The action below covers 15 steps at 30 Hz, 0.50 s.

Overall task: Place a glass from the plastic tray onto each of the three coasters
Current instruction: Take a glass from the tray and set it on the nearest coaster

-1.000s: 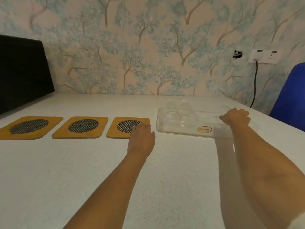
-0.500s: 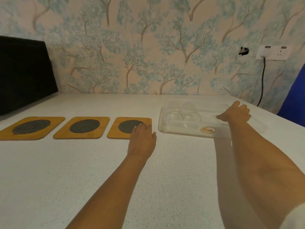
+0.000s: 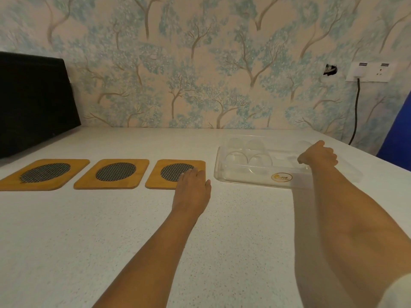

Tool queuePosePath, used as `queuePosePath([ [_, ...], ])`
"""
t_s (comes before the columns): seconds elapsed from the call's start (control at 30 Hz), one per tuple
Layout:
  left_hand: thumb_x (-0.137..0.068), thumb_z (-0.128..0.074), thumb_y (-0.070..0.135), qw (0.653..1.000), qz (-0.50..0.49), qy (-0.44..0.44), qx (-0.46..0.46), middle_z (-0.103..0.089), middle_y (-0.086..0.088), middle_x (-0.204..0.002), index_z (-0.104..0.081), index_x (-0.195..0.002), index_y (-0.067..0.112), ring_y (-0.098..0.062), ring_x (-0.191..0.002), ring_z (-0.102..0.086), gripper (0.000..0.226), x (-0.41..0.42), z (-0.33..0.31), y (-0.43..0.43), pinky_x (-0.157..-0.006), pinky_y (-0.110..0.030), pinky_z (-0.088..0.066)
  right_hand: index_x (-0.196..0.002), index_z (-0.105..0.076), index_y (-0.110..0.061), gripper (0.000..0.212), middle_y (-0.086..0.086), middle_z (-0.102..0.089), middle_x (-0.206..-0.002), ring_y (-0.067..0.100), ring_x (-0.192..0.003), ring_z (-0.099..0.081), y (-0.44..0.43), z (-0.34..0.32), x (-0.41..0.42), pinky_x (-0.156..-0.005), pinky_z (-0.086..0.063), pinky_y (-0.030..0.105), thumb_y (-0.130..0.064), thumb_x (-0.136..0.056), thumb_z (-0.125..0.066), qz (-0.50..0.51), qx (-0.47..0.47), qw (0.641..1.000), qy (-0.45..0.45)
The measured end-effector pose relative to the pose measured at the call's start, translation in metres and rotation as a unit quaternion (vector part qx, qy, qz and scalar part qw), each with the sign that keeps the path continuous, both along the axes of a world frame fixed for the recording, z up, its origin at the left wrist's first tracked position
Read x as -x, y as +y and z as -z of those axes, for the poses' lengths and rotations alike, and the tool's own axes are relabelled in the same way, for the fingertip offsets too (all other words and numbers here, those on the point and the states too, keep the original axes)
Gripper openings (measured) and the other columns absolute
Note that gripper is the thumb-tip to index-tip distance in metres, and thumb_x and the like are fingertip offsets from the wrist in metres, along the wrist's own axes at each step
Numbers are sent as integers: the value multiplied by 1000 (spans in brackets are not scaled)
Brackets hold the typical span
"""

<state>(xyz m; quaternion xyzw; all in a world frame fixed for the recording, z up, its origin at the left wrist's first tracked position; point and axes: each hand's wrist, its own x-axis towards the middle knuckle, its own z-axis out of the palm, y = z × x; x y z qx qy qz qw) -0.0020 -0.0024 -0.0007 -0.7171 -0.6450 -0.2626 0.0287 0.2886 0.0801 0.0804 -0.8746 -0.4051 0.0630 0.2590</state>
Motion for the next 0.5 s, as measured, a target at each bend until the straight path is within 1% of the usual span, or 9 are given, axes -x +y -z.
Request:
queuePosePath([
  [0.07, -99, -34, 28, 1000, -1, 2, 1, -44, -12, -143, -42, -134, 7, -25, -133, -38, 42, 0, 0, -1, -115, -35, -24, -136, -40, 0, 60, 24, -41, -138, 39, -127, -42, -1, -4, -1, -106, -35, 43, -18, -85, -66, 1, -29, 999, 21],
  [0.13, -99, -34, 29, 1000, -1, 3, 2, -44, -12, -143, -42, -134, 7, -25, -132, -38, 42, 0, -1, -1, -114, -35, -24, -132, -46, 1, 61, 24, -45, -136, 39, -124, -47, -3, -6, -3, -104, -40, 45, -24, -82, -69, 1, -74, 995, 68],
  [0.23, -100, -34, 29, 1000, -2, -1, 8, -44, -12, -143, -42, -135, 7, -25, -132, -38, 43, 0, -1, -1, -114, -35, -24, -132, -47, 2, 70, 24, -50, -134, 39, -121, -52, -9, -9, -6, -100, -47, 47, -33, -77, -71, -1, -150, 975, 164],
  [0.3, -100, -33, 29, 1000, -1, -5, 11, -44, -13, -143, -41, -135, 7, -25, -132, -39, 43, 0, -2, -2, -114, -35, -25, -137, -41, 0, 77, 21, -44, -139, 37, -124, -48, -13, -12, -6, -101, -46, 47, -36, -75, -71, 1, -198, 949, 244],
  [0.33, -100, -33, 28, 1000, 0, -7, 10, -45, -13, -142, -41, -135, 6, -25, -131, -39, 42, 0, -2, -2, -114, -35, -25, -139, -39, -1, 80, 19, -41, -141, 36, -126, -46, -15, -13, -5, -102, -46, 46, -34, -74, -71, -2, -222, 929, 296],
  [0.4, -100, -33, 27, 1000, 3, -11, 6, -46, -13, -141, -43, -134, 6, -25, -129, -41, 41, 1, -2, -3, -113, -35, -27, -141, -37, -5, 78, 15, -40, -142, 32, -127, -46, -21, -16, -2, -99, -47, 41, -30, -75, -70, -24, -268, 870, 414],
  [0.43, -100, -33, 27, 1000, 4, -13, 4, -47, -13, -140, -43, -133, 6, -26, -129, -42, 41, 1, -2, -3, -112, -35, -28, -142, -36, -9, 76, 12, -41, -141, 30, -126, -47, -25, -18, 0, -97, -47, 38, -28, -76, -69, -38, -283, 832, 475],
  [0.5, -100, -33, 26, 1000, 3, -19, -2, -48, -14, -139, -44, -132, 6, -26, -128, -42, 40, 2, -2, -4, -112, -35, -28, -143, -34, -14, 74, 10, -40, -137, 28, -119, -51, -34, -23, 4, -91, -49, 34, -28, -79, -68, -71, -301, 745, 591],
])
